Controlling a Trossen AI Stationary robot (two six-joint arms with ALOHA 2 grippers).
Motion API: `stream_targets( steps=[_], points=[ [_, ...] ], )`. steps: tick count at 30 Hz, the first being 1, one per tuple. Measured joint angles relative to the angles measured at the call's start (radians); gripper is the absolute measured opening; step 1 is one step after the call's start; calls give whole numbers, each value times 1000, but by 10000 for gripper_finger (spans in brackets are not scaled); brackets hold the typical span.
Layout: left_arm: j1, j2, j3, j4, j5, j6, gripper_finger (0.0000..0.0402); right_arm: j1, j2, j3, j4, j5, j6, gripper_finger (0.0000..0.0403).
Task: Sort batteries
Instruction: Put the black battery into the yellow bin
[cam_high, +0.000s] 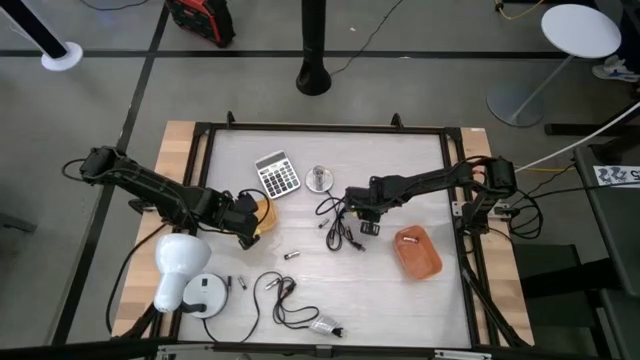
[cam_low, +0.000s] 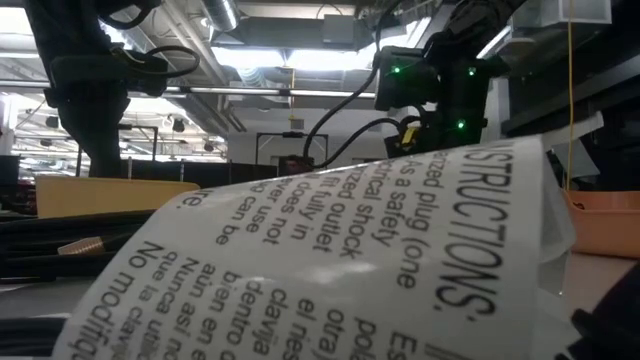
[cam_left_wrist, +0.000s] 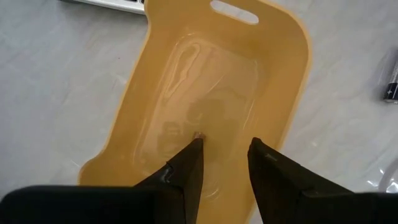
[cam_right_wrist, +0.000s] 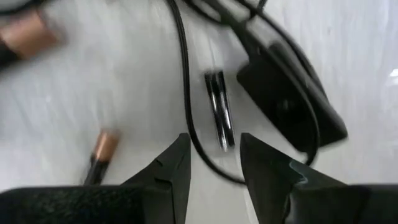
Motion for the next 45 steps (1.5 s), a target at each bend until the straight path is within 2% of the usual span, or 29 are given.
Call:
stream_targets(
  steps=[7, 12, 14, 18, 24, 29, 32, 45],
  points=[
    [0, 0, 0, 0, 0, 0, 116, 2, -2, 82, -175, -17, 28, 133],
    [0, 0, 0, 0, 0, -10, 116, 8, -2, 98, -189, -225, 72, 133],
    [0, 0, 0, 0, 0, -8, 116, 19, -2, 97, -188, -273, 86, 133],
    [0, 0, 0, 0, 0, -8, 116, 56, -2, 85, -179, -257, 106, 133],
    [0, 0, 0, 0, 0, -7, 116, 104, -2, 53, -60, -235, 115, 133],
    [0, 0, 0, 0, 0, -8, 116, 107, -2, 47, -52, -110, 172, 133],
    [0, 0, 0, 0, 0, -7, 116, 106, -2, 47, -58, -79, 186, 133],
    [0, 0, 0, 0, 0, -7, 116, 108, -2, 47, -53, -118, 233, 133]
  ],
)
